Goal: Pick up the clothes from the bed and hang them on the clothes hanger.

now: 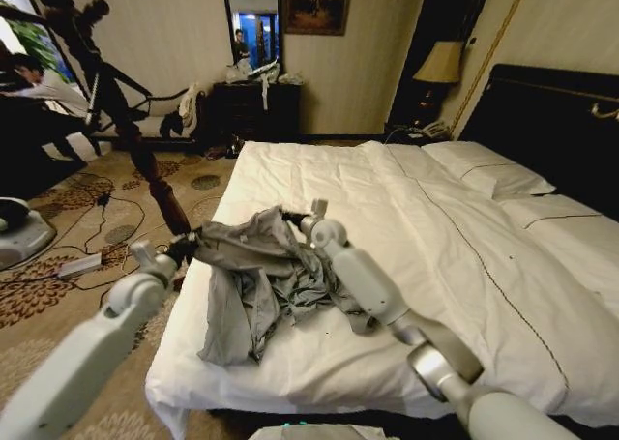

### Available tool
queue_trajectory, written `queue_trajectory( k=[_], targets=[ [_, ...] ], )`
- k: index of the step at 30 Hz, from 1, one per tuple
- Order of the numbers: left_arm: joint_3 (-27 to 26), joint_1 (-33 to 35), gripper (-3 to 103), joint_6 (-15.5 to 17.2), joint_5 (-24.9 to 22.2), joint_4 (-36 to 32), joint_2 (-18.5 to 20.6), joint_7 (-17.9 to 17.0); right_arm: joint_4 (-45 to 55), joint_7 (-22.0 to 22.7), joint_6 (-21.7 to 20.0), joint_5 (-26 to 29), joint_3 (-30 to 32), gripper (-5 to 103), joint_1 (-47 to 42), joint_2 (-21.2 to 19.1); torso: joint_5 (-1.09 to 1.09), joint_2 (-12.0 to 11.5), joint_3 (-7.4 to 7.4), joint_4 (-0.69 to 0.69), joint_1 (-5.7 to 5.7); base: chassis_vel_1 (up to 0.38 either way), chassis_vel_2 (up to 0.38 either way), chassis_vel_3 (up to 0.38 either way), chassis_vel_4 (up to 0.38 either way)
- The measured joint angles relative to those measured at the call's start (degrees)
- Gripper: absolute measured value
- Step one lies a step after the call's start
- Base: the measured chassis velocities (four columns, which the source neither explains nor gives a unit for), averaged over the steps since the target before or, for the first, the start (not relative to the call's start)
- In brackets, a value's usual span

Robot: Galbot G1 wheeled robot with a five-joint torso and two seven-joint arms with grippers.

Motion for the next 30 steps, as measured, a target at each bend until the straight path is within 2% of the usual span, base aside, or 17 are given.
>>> queue_trajectory(
  k=[1,3,6,7,8,11,12,13,14,16,17,18,22,23,26,27,30],
  targets=[
    [0.2,-2.4,0,0.4,-1.4,-0.8,1.8,-0.6,1.8,1.7,-0.1,2.1,0.1,0,2.0,-0.8,-0.01,0.0,0.00,0.06,0.00,0.000,0.000,0.000,0.000],
    [0.7,-4.9,0,0.7,-2.9,-1.1,3.1,-1.0,2.9,2.7,-0.2,3.2,0.3,0,3.2,-1.3,-0.03,0.0,0.00,0.07,0.01,0.000,0.000,0.000,0.000],
    [2.8,-11.9,0,1.4,-6.4,-1.3,6.2,-1.7,5.4,5.1,-0.5,6.1,0.7,0,6.2,-2.8,-0.01,0.0,0.00,0.02,0.00,0.000,0.000,0.000,0.000],
    [4.9,-16.9,0,1.8,-8.2,-1.1,8.0,-1.7,6.8,6.7,-0.8,8.5,1.2,0,8.3,-3.8,-0.01,0.0,0.00,0.00,0.00,0.000,0.000,0.000,0.000],
    [4.9,-16.9,0,1.8,-8.2,-1.1,8.0,-1.7,6.8,6.7,-0.8,8.5,1.2,0,8.3,-3.8,-0.01,0.0,0.00,0.00,0.00,0.000,0.000,0.000,0.000],
    [9.5,-25.2,0,2.3,-10.8,0.3,10.2,-1.7,7.9,8.4,-1.0,10.9,2.4,0,10.8,-6.1,0.00,0.0,0.00,0.03,0.00,0.000,0.000,0.000,0.000],
    [13.4,-31.8,0,2.7,-12.3,1.5,10.8,-1.8,8.3,9.1,-1.0,12.4,3.4,0,12.1,-8.6,-0.03,0.0,0.00,0.07,0.00,0.000,0.000,0.000,0.000],
    [13.4,-31.8,0,2.7,-12.3,1.5,10.8,-1.8,8.3,9.1,-1.0,12.4,3.4,0,12.1,-8.6,-0.03,0.0,0.00,0.07,0.00,0.000,0.000,0.000,0.000],
    [15.7,-35.5,0,2.9,-12.9,2.3,11.0,-1.9,8.6,9.5,-1.0,13.3,4.1,0,12.8,-10.6,-0.01,0.0,0.00,0.07,0.00,0.000,0.000,0.000,0.000],
    [19.7,-41.2,0,3.1,-13.6,3.7,10.9,-1.8,9.2,9.7,-1.1,14.6,5.1,0,13.6,-13.6,0.01,0.0,0.00,0.03,0.00,0.000,0.000,0.000,0.000],
    [25.8,-49.6,0,3.6,-15.0,5.6,9.8,-1.9,10.4,9.8,-1.2,16.3,6.5,0,14.6,-17.3,0.01,0.0,0.00,-0.03,0.01,0.000,0.000,0.000,0.000],
    [25.8,-49.6,0,3.6,-15.0,5.6,9.8,-1.9,10.4,9.8,-1.2,16.3,6.5,0,14.6,-17.3,0.01,0.0,0.00,-0.03,0.01,0.000,0.000,0.000,0.000],
    [40.1,-69.2,0,4.7,-18.6,9.6,4.6,-3.3,12.0,9.8,-1.3,21.5,9.9,0,18.3,-24.3,0.03,0.0,0.00,0.00,0.01,0.000,0.000,0.000,0.000],
    [40.1,-69.2,0,4.7,-18.6,9.6,4.6,-3.3,12.0,9.8,-1.3,21.5,9.9,0,18.3,-24.3,0.03,0.0,0.00,0.00,0.01,0.000,0.000,0.000,0.000],
    [46.9,-80.2,0,5.4,-21.7,12.5,1.2,-4.1,12.1,10.1,-2.2,27.9,12.5,0,23.0,-27.7,0.03,0.0,0.00,-0.01,0.01,0.000,0.000,0.000,0.000],
    [46.9,-80.2,0,5.4,-21.7,12.5,1.2,-4.1,12.1,10.1,-2.2,27.9,12.5,0,23.0,-27.7,0.03,0.0,0.00,-0.01,0.01,0.000,0.000,0.000,0.000],
    [48.1,-84.4,0,6.1,-25.1,9.6,1.7,-5.2,16.2,12.3,-2.5,36.7,13.8,0,26.3,-31.9,0.05,0.0,-0.01,0.00,0.00,0.000,0.000,0.000,0.000]
  ],
)
